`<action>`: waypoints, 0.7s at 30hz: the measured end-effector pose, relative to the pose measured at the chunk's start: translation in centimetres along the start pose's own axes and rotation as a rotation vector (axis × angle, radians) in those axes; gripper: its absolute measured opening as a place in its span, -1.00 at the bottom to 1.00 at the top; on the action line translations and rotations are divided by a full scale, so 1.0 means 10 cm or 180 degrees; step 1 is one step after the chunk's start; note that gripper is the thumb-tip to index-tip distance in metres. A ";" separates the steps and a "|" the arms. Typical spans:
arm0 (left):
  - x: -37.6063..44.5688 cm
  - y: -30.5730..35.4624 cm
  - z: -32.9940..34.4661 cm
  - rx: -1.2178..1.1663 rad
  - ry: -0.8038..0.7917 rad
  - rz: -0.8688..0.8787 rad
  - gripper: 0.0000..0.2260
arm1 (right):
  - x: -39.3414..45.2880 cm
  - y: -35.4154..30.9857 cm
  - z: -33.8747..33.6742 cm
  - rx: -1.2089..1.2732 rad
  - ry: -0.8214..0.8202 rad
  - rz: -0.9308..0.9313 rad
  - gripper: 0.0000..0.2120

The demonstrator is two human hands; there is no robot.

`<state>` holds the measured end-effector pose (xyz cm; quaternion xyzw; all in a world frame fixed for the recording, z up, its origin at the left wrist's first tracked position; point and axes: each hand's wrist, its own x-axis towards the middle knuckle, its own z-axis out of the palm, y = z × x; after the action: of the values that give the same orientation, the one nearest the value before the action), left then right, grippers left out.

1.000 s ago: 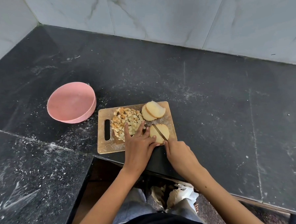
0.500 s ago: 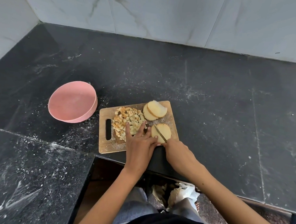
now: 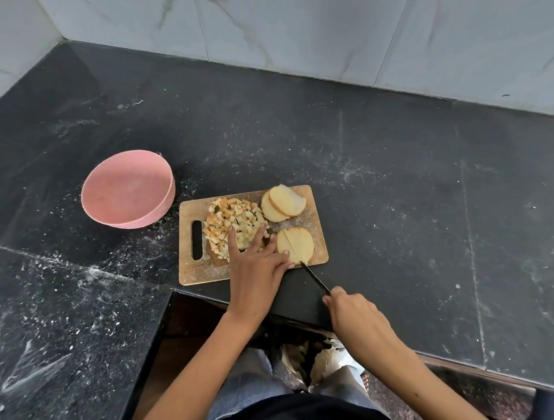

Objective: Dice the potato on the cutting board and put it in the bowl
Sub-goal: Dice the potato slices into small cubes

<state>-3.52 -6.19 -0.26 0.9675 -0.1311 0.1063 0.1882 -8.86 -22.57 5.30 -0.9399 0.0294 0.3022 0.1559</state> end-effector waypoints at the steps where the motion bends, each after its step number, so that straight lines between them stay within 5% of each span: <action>1: 0.00 0.00 0.00 -0.0008 0.0002 0.0013 -0.96 | -0.01 0.00 -0.01 0.0000 0.0004 -0.0014 -0.74; 13: -0.02 0.00 0.00 -0.0044 0.0054 -0.0016 -0.97 | -0.07 0.09 -0.01 -0.0163 -0.0010 -0.0103 -0.75; 21: -0.05 0.00 0.03 -0.0167 0.0161 0.0056 -0.97 | 0.11 -0.06 -0.13 0.0535 0.0481 -0.0229 -0.73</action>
<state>-3.91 -6.17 -0.62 0.9581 -0.1376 0.1289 0.2158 -7.20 -22.36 5.80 -0.9441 0.0326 0.2212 0.2422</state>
